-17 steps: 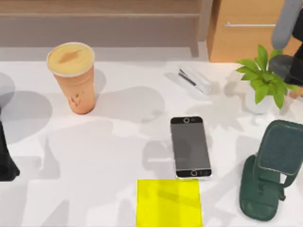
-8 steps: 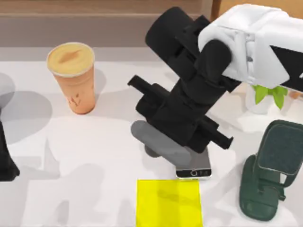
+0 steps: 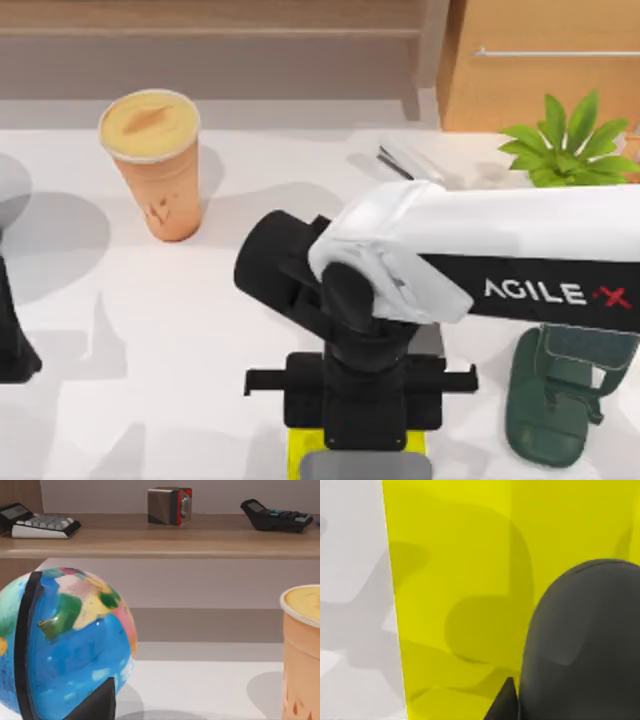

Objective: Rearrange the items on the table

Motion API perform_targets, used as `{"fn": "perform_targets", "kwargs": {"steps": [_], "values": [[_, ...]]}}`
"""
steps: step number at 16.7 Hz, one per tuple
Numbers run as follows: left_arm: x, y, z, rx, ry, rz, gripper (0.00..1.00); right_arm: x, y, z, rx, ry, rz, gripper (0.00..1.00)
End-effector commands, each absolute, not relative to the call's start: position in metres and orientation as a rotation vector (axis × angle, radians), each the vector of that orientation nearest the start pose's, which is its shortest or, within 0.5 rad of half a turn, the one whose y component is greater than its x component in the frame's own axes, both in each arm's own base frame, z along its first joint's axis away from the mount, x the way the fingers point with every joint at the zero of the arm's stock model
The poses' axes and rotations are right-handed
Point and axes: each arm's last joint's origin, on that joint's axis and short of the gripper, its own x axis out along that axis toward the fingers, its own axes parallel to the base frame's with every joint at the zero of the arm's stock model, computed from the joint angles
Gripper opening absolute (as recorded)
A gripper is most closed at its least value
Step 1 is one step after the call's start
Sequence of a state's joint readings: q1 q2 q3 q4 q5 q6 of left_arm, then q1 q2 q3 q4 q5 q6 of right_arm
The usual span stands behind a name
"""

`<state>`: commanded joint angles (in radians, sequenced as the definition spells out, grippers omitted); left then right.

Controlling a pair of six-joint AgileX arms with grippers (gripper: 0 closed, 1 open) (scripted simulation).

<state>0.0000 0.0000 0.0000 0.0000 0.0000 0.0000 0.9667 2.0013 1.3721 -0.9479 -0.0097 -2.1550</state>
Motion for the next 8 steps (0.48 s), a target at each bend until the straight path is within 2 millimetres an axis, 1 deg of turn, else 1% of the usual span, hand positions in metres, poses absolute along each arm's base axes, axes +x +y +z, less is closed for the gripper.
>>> {"fn": "perform_targets", "kwargs": {"steps": [5, 8], "values": [[0.1057, -0.0012, 0.16, 0.0, 0.0, 0.0, 1.0, 0.2081, 0.3047, 0.1455, -2.195, 0.017, 2.222, 0.0], [0.1057, -0.0012, 0.16, 0.0, 0.0, 0.0, 1.0, 0.207, 0.3052, 0.1368, -2.199, 0.014, 2.227, 0.0]]}}
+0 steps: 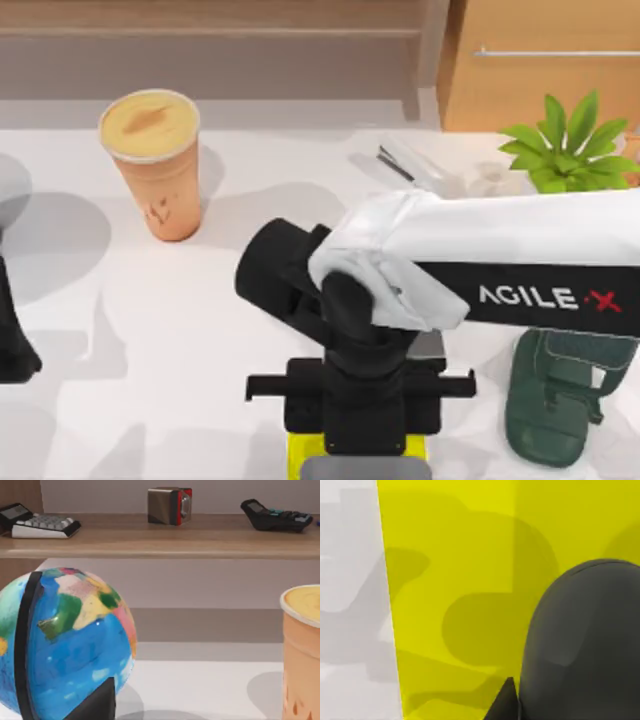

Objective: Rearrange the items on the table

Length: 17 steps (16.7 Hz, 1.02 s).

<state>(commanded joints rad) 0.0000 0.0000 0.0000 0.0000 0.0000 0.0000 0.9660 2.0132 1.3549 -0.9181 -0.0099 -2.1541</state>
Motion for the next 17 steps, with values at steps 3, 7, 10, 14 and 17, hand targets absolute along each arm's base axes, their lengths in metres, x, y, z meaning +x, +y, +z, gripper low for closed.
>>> {"fn": "perform_targets", "kwargs": {"steps": [3, 7, 10, 14, 17], "values": [[0.1057, -0.0012, 0.16, 0.0, 0.0, 0.0, 1.0, 0.2067, 0.3053, 0.1349, -2.2, 0.014, 2.228, 0.0], [0.1057, -0.0012, 0.16, 0.0, 0.0, 0.0, 1.0, 0.2067, 0.3053, 0.1349, -2.2, 0.014, 2.228, 0.23], [0.1057, -0.0012, 0.16, 0.0, 0.0, 0.0, 1.0, 0.2067, 0.3053, 0.1349, -2.2, 0.014, 2.228, 0.45], [0.1057, -0.0012, 0.16, 0.0, 0.0, 0.0, 1.0, 0.2067, 0.3053, 0.1349, -2.2, 0.014, 2.228, 0.75], [0.1057, -0.0012, 0.16, 0.0, 0.0, 0.0, 1.0, 0.2067, 0.3053, 0.1349, -2.2, 0.014, 2.228, 0.98]]}}
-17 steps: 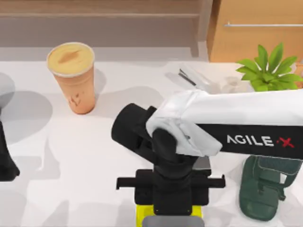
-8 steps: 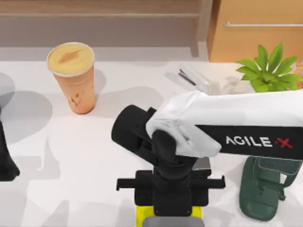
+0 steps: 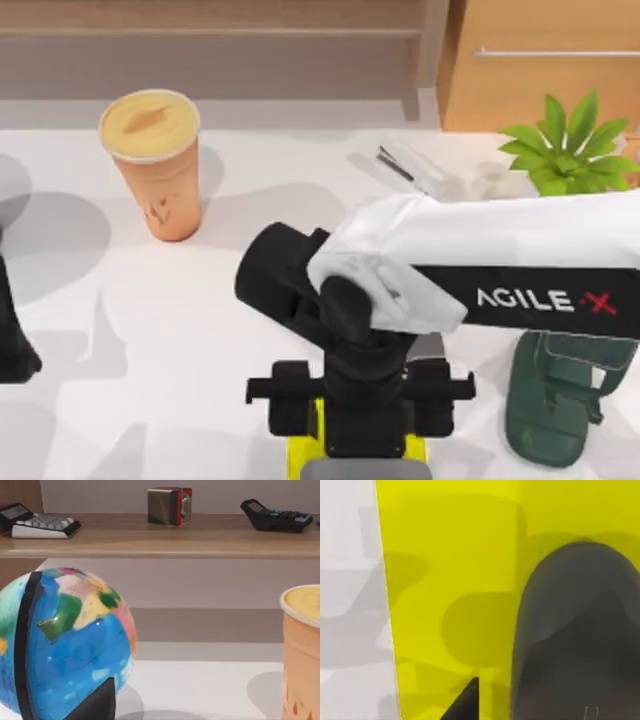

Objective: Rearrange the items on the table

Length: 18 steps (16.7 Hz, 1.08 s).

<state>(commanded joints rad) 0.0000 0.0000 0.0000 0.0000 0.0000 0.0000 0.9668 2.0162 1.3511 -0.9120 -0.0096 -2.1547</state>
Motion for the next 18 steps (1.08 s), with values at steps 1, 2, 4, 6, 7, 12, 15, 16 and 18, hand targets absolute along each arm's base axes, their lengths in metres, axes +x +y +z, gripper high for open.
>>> {"fn": "perform_targets", "kwargs": {"steps": [1, 2, 4, 6, 7, 12, 15, 16, 18], "values": [[0.106, -0.001, 0.16, 0.0, 0.0, 0.0, 1.0, 0.207, 0.305, 0.135, -2.2, 0.014, 2.228, 1.0], [0.106, -0.001, 0.16, 0.0, 0.0, 0.0, 1.0, 0.207, 0.305, 0.135, -2.2, 0.014, 2.228, 1.0], [0.106, -0.001, 0.16, 0.0, 0.0, 0.0, 1.0, 0.207, 0.305, 0.135, -2.2, 0.014, 2.228, 1.0], [0.106, -0.001, 0.16, 0.0, 0.0, 0.0, 1.0, 0.207, 0.305, 0.135, -2.2, 0.014, 2.228, 1.0], [0.106, -0.001, 0.16, 0.0, 0.0, 0.0, 1.0, 0.207, 0.305, 0.135, -2.2, 0.014, 2.228, 1.0], [0.106, -0.001, 0.16, 0.0, 0.0, 0.0, 1.0, 0.207, 0.309, 0.14, -2.191, 0.012, 2.193, 1.0], [0.106, -0.001, 0.16, 0.0, 0.0, 0.0, 1.0, 0.207, 0.321, 0.148, -2.137, 0.058, 2.106, 1.0], [0.106, -0.001, 0.16, 0.0, 0.0, 0.0, 1.0, 0.207, 0.326, 0.15, -2.104, 0.091, 2.07, 1.0], [0.106, -0.001, 0.16, 0.0, 0.0, 0.0, 1.0, 0.208, 0.336, 0.153, -2.018, 0.182, 1.987, 1.0]]}}
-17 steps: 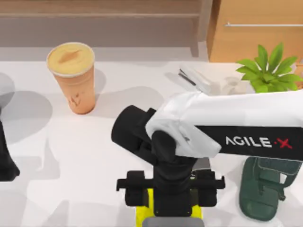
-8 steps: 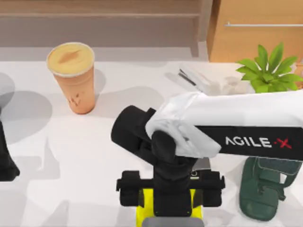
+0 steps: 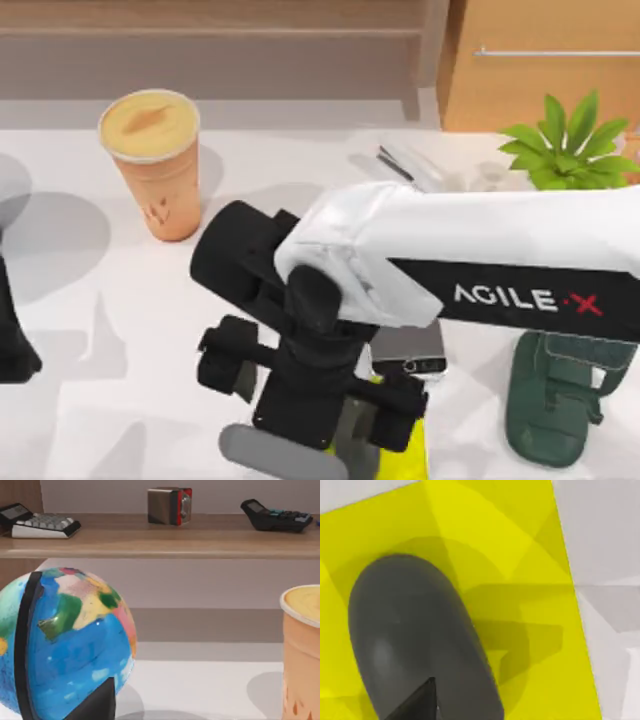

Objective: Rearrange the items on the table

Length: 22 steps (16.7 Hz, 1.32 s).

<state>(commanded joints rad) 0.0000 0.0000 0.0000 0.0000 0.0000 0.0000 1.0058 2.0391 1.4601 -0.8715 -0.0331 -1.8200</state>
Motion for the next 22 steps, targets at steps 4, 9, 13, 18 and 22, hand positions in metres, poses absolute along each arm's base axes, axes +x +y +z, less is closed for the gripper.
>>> {"fn": "perform_targets", "kwargs": {"steps": [4, 9, 13, 18, 22], "values": [[0.106, -0.001, 0.16, 0.0, 0.0, 0.0, 1.0, 0.213, 0.352, 0.161, -1.753, 0.443, 1.773, 1.0], [0.106, -0.001, 0.16, 0.0, 0.0, 0.0, 1.0, 0.233, 0.359, 0.168, -1.313, 0.836, 1.433, 1.0], [0.106, -0.001, 0.16, 0.0, 0.0, 0.0, 1.0, 0.262, 0.346, 0.172, -0.922, 1.142, 1.082, 1.0], [0.106, -0.001, 0.16, 0.0, 0.0, 0.0, 1.0, 0.302, 0.312, 0.175, -0.435, 1.434, 0.558, 1.0], [0.106, -0.001, 0.16, 0.0, 0.0, 0.0, 1.0, 0.326, 0.279, 0.177, -0.166, 1.543, 0.218, 1.0]]}}
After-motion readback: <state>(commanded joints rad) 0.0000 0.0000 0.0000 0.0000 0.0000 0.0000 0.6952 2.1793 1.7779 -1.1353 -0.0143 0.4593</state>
